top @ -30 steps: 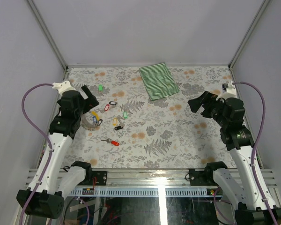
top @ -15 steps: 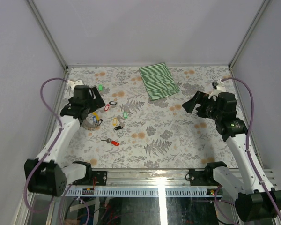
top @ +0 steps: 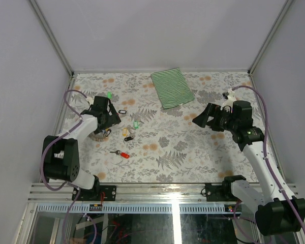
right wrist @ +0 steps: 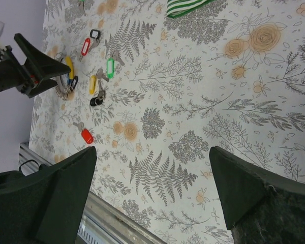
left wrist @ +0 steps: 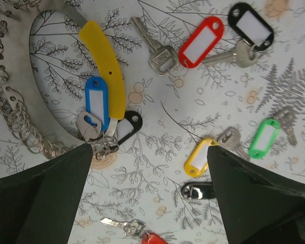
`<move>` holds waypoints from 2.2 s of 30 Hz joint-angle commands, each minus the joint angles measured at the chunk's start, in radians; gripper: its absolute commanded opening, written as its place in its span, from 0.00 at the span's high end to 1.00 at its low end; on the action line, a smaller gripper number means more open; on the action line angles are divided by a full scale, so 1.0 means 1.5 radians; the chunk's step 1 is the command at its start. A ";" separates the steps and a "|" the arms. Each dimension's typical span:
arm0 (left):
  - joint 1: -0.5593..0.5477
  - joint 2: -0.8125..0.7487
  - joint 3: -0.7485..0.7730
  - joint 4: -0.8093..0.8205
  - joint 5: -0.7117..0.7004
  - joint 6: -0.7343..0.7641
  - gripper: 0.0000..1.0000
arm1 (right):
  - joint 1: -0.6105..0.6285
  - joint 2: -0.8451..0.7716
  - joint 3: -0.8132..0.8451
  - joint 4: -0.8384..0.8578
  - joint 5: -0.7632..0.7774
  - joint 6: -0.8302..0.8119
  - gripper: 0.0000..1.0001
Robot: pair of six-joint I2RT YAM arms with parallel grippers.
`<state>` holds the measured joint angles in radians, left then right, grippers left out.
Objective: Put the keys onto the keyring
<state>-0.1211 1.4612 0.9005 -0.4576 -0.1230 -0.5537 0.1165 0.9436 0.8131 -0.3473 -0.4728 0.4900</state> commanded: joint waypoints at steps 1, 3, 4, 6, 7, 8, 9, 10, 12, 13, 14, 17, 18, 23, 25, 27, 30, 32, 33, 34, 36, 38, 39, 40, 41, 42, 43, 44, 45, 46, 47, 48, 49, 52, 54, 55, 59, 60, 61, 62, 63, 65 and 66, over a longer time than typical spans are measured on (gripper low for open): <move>0.006 0.040 -0.006 0.074 -0.044 -0.008 0.00 | -0.002 0.006 -0.002 0.020 -0.043 -0.017 0.01; 0.006 0.050 -0.006 0.089 -0.065 -0.005 0.00 | -0.002 0.011 0.001 0.015 -0.053 -0.023 0.01; 0.006 0.052 -0.008 0.097 -0.074 -0.004 0.00 | -0.003 0.012 0.001 0.012 -0.057 -0.026 0.01; 0.006 0.056 -0.007 0.103 -0.091 -0.001 0.00 | -0.002 0.012 0.001 0.007 -0.061 -0.028 0.01; 0.006 0.059 -0.005 0.104 -0.099 0.002 0.00 | -0.002 0.012 0.001 0.006 -0.061 -0.028 0.01; 0.006 0.063 -0.003 0.104 -0.104 0.004 0.00 | -0.002 0.011 0.000 0.006 -0.062 -0.030 0.01; 0.006 0.069 0.000 0.104 -0.107 0.005 0.00 | -0.002 0.010 -0.001 0.006 -0.063 -0.029 0.01; 0.006 0.078 0.003 0.105 -0.107 0.006 0.00 | -0.002 0.010 -0.002 0.008 -0.065 -0.028 0.01; 0.006 0.098 0.010 0.106 -0.102 0.007 0.00 | -0.002 0.012 -0.001 0.010 -0.070 -0.026 0.01; 0.006 0.104 0.014 0.106 -0.100 0.006 0.00 | -0.003 0.013 0.000 0.010 -0.073 -0.025 0.01; 0.005 0.115 0.018 0.104 -0.098 0.006 0.00 | -0.002 0.013 0.001 0.011 -0.076 -0.026 0.01; 0.006 0.135 0.025 0.105 -0.101 0.005 0.00 | -0.002 0.013 0.002 0.009 -0.080 -0.028 0.01; 0.006 0.136 0.026 0.106 -0.103 0.006 0.00 | -0.002 0.013 0.001 0.008 -0.081 -0.029 0.01; 0.008 0.142 0.023 0.111 -0.092 0.004 0.00 | -0.002 0.011 0.000 0.004 -0.086 -0.031 0.01; 0.008 0.145 0.019 0.111 -0.077 0.002 0.00 | -0.002 0.010 0.000 0.006 -0.088 -0.031 0.01; 0.008 0.144 0.014 0.111 -0.063 -0.003 0.00 | -0.002 0.010 -0.001 0.007 -0.089 -0.031 0.01; 0.008 0.140 -0.001 0.114 -0.043 -0.011 0.00 | -0.002 0.011 0.000 0.008 -0.093 -0.030 0.01; 0.006 0.137 -0.014 0.121 -0.025 -0.016 0.00 | -0.002 0.011 0.000 0.010 -0.095 -0.030 0.01; 0.004 0.135 -0.021 0.125 -0.016 -0.019 0.00 | -0.003 0.011 0.000 0.010 -0.095 -0.030 0.01; -0.001 0.133 -0.028 0.128 -0.008 -0.020 0.00 | -0.002 0.012 0.000 0.011 -0.096 -0.029 0.01; -0.021 0.127 -0.040 0.127 -0.006 -0.021 0.00 | -0.002 0.013 0.000 0.012 -0.098 -0.029 0.01; -0.042 0.118 -0.052 0.127 -0.004 -0.027 0.00 | -0.003 0.013 0.000 0.012 -0.099 -0.028 0.01; -0.054 0.111 -0.059 0.127 -0.003 -0.030 0.00 | -0.003 0.013 0.000 0.013 -0.100 -0.029 0.01; -0.065 0.105 -0.068 0.126 -0.003 -0.033 0.00 | -0.002 0.013 0.001 0.012 -0.100 -0.028 0.01; -0.075 0.098 -0.074 0.125 -0.003 -0.036 0.00 | -0.002 0.012 0.001 0.011 -0.100 -0.029 0.01; -0.084 0.091 -0.081 0.123 -0.002 -0.040 0.00 | -0.002 0.012 0.001 0.009 -0.100 -0.029 0.01; -0.093 0.081 -0.089 0.122 0.002 -0.044 0.00 | -0.003 0.012 0.002 0.008 -0.099 -0.029 0.01; -0.104 0.072 -0.097 0.123 0.006 -0.049 0.00 | -0.002 0.010 0.001 0.007 -0.098 -0.030 0.01; -0.116 0.061 -0.105 0.122 0.009 -0.057 0.00 | -0.003 0.009 0.001 0.006 -0.098 -0.030 0.01; -0.133 0.053 -0.112 0.122 0.010 -0.064 0.00 | -0.002 0.009 0.000 0.005 -0.097 -0.030 0.01; -0.153 0.043 -0.117 0.120 0.010 -0.073 0.00 | -0.002 0.008 -0.001 0.005 -0.096 -0.030 0.01; -0.173 0.033 -0.122 0.120 0.009 -0.087 0.00 | -0.002 0.009 -0.002 0.006 -0.095 -0.030 0.01; -0.204 0.029 -0.125 0.120 0.007 -0.099 0.00 | -0.002 0.009 -0.003 0.007 -0.095 -0.030 0.01; -0.277 0.029 -0.123 0.126 0.000 -0.137 0.00 | -0.002 0.009 -0.006 0.011 -0.094 -0.027 0.01; -0.320 0.039 -0.113 0.133 -0.005 -0.160 0.00 | -0.002 0.009 -0.006 0.011 -0.094 -0.026 0.01; -0.340 0.045 -0.108 0.140 -0.005 -0.169 0.00 | -0.002 0.008 -0.006 0.011 -0.093 -0.026 0.01; -0.419 0.089 -0.060 0.165 -0.005 -0.189 0.00 | -0.002 0.003 -0.009 0.007 -0.087 -0.027 0.01; -0.439 0.106 -0.041 0.165 -0.007 -0.190 0.00 | -0.003 0.001 -0.010 0.007 -0.085 -0.028 0.01; -0.458 0.121 -0.021 0.166 -0.010 -0.189 0.00 | -0.002 0.000 -0.011 0.004 -0.083 -0.027 0.01; -0.477 0.137 -0.003 0.165 -0.014 -0.187 0.00 | -0.002 -0.001 -0.012 0.005 -0.082 -0.027 0.01; -0.493 0.154 0.018 0.159 -0.020 -0.183 0.00 | -0.002 -0.003 -0.012 0.004 -0.080 -0.028 0.01; -0.510 0.179 0.046 0.143 -0.033 -0.178 0.00 | -0.002 -0.006 -0.013 0.002 -0.076 -0.027 0.01; -0.512 0.183 0.050 0.138 -0.037 -0.177 0.00 | -0.003 -0.007 -0.012 0.000 -0.075 -0.027 0.01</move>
<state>-0.8463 1.6760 0.9211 -0.2382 -0.1646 -0.7933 0.1165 0.9550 0.7952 -0.3550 -0.5896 0.4522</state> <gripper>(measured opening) 0.997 0.993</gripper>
